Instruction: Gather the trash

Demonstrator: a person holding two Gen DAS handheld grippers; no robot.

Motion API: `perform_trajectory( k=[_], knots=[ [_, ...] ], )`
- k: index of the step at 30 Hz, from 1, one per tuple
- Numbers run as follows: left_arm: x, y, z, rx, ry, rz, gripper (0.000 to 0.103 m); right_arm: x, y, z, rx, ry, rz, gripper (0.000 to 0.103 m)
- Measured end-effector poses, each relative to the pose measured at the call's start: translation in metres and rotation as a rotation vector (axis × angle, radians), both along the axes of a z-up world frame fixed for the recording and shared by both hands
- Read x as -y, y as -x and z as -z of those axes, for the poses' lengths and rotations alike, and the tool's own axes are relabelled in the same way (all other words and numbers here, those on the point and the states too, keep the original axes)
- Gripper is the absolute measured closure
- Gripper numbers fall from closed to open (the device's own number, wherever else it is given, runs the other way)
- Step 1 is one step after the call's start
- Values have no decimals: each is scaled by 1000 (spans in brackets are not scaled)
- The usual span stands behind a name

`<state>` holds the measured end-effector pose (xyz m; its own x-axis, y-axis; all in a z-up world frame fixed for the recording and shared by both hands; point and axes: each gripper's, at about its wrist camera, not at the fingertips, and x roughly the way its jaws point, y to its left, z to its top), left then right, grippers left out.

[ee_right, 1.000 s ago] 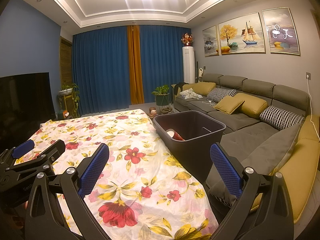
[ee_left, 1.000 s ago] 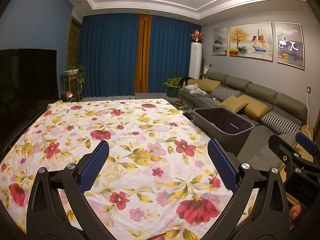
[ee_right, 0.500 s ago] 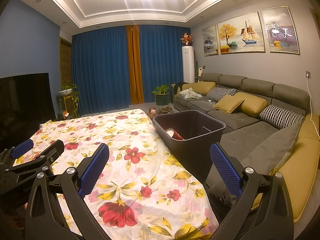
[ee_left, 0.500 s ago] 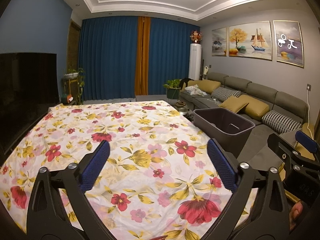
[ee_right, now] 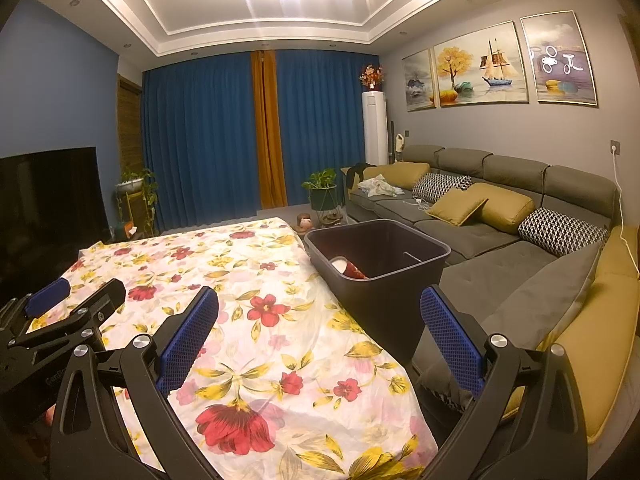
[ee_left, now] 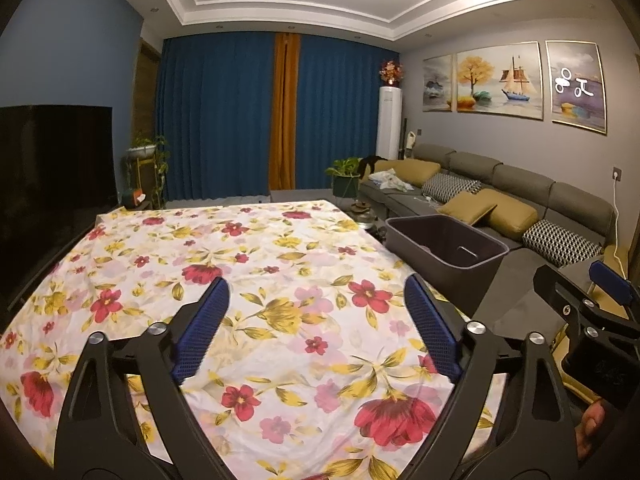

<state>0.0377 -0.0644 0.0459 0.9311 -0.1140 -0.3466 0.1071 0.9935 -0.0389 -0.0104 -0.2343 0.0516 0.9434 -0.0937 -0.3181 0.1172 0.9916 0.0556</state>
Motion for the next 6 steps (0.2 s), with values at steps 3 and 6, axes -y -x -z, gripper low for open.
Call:
perform_trajectory(
  k=[3, 6],
  knots=[
    [-1, 0, 1, -6, 3, -4, 10, 1, 0, 0, -1, -1, 0, 6],
    [-2, 1, 0, 2, 8, -2, 10, -1, 0, 0, 0, -2, 1, 6]
  ],
)
